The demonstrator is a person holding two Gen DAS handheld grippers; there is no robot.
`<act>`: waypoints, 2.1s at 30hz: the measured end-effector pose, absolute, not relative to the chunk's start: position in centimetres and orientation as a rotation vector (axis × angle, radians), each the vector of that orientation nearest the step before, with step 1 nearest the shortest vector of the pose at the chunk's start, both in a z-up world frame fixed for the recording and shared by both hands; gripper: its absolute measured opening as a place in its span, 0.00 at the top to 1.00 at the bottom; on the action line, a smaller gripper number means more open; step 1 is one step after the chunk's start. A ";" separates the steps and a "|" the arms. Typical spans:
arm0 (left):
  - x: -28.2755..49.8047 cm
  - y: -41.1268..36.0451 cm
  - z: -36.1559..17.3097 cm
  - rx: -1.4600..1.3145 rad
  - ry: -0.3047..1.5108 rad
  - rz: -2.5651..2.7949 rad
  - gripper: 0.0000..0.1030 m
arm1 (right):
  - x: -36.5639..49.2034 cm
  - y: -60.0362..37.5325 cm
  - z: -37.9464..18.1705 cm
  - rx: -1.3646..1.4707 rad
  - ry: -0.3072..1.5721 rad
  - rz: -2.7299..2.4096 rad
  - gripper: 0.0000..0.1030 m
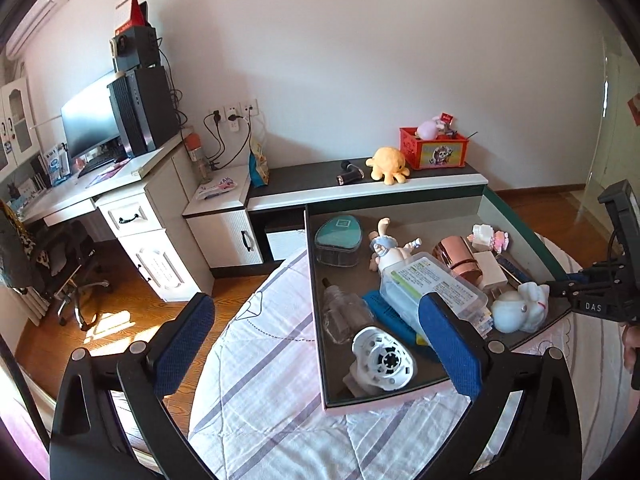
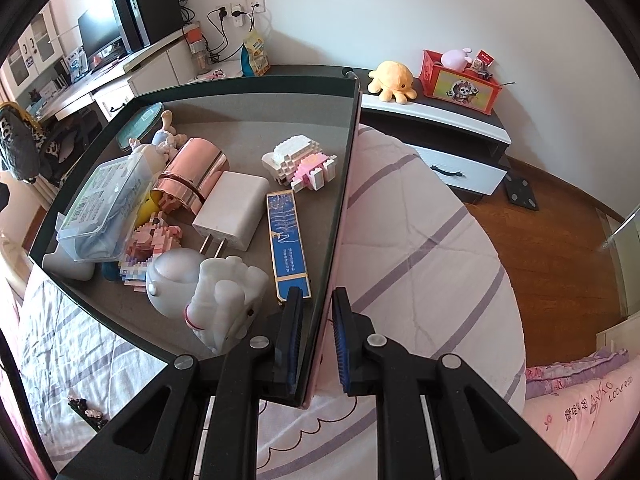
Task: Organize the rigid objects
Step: 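Grasp the black hair clip on the bed with the left tool, then carry the black hair clip over the pink box with the left tool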
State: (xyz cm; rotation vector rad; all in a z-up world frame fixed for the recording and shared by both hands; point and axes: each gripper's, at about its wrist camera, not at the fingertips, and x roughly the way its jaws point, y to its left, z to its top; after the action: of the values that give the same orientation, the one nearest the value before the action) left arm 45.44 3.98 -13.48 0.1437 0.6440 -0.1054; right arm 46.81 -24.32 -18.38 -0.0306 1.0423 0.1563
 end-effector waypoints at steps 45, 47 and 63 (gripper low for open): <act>39.2 3.8 -23.7 0.235 0.926 -0.257 0.84 | 46.6 -25.1 -18.0 -0.018 1.051 0.145 0.86; 38.9 4.4 -23.6 0.228 0.922 -0.232 0.84 | 46.6 -25.1 -18.0 -0.020 1.051 0.144 0.86; 38.9 5.7 -22.9 0.172 0.892 -0.152 0.84 | 46.3 -24.9 -18.1 -0.019 1.051 0.144 0.86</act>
State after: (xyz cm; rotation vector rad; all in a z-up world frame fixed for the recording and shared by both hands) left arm 38.95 5.72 -22.86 0.1725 0.8918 -0.1524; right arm 46.32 -24.89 -18.11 -0.0190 1.0505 0.1436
